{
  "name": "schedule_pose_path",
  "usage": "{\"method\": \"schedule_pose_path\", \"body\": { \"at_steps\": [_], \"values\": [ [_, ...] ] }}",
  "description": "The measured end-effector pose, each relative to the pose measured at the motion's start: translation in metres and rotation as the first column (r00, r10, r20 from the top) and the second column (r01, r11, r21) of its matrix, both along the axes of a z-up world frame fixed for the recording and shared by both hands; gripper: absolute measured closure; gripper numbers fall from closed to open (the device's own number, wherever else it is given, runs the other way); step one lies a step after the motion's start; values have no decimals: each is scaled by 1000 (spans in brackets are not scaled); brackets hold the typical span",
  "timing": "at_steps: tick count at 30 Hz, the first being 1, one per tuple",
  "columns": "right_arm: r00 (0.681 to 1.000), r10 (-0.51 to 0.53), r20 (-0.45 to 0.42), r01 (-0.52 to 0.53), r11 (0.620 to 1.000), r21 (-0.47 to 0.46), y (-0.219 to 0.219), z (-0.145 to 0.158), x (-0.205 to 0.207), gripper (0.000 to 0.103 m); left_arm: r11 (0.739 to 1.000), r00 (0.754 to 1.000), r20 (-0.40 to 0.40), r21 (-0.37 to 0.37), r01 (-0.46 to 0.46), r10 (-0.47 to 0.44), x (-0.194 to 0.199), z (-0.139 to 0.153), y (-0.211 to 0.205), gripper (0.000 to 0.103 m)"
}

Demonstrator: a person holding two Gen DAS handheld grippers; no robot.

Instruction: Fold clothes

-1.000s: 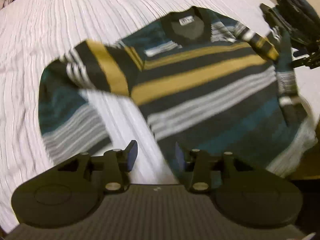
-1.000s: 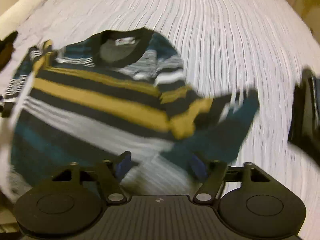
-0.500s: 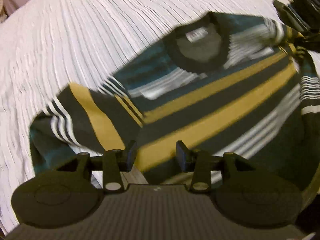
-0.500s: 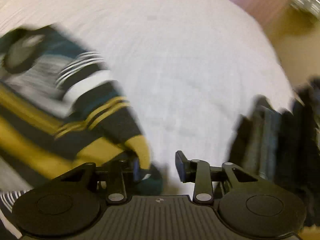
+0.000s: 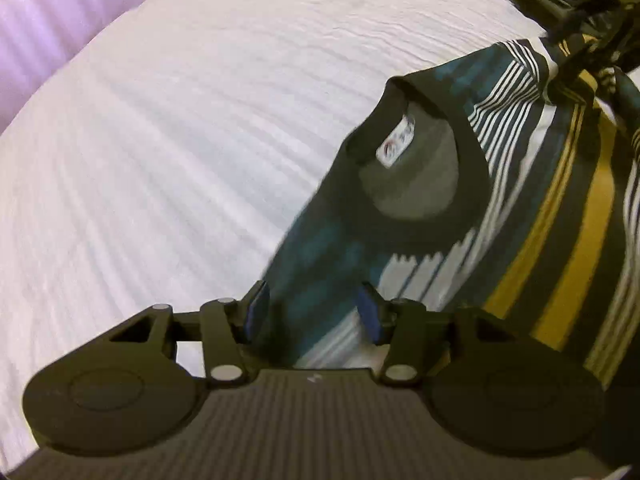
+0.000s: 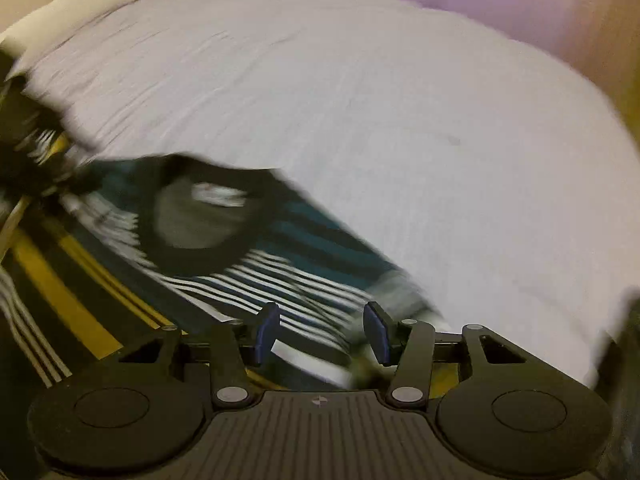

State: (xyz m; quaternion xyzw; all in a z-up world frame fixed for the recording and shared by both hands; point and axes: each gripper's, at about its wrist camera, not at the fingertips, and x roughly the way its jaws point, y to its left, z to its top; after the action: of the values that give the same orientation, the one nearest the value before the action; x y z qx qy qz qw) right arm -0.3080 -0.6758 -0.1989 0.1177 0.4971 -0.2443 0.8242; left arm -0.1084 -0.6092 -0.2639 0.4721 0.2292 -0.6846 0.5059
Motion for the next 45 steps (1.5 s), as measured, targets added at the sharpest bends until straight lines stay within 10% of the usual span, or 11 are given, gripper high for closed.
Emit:
{"method": "schedule_pose_path", "body": {
  "at_steps": [4,6,8,10,12,17,26,29,32,35,45],
  "values": [
    [975,205,-81,-212,974,-79,-8,-46,49,53,994,994,20,4,107,-107,-3,-21,-27,78],
    [951,274,-145,-290,951,-105,-14,-69,70,31,988,988,28,24,153,-154,-5,-33,-35,92],
    [926,325,-190,-349,931,-109,-22,-90,81,31,984,984,26,26,176,-177,-3,-38,-37,97],
    [923,331,-197,-350,934,-73,-31,-99,85,45,987,987,-2,22,161,-161,2,-33,-37,100],
    [921,339,-193,-354,934,-48,-33,-91,82,93,994,993,-55,0,109,-109,13,-16,-38,100],
    [974,204,-101,-215,970,-111,-78,-48,64,98,999,992,-129,-45,-4,-2,46,11,-69,100],
    [999,-13,44,14,1000,-15,-155,-51,57,93,997,986,-151,30,-72,75,50,-29,-90,97],
    [998,24,66,-25,999,23,-152,-55,44,25,996,981,-170,35,-85,90,53,-33,-90,97],
    [997,62,38,-65,994,87,-154,-70,48,26,995,982,-163,44,-87,93,49,-35,-95,96],
    [997,79,-15,-77,991,114,-160,-84,55,53,995,985,-144,46,-89,95,46,-33,-98,96],
    [993,-65,101,63,998,15,-147,-19,41,52,970,963,-117,24,-242,243,93,40,-30,70]
  ]
}}
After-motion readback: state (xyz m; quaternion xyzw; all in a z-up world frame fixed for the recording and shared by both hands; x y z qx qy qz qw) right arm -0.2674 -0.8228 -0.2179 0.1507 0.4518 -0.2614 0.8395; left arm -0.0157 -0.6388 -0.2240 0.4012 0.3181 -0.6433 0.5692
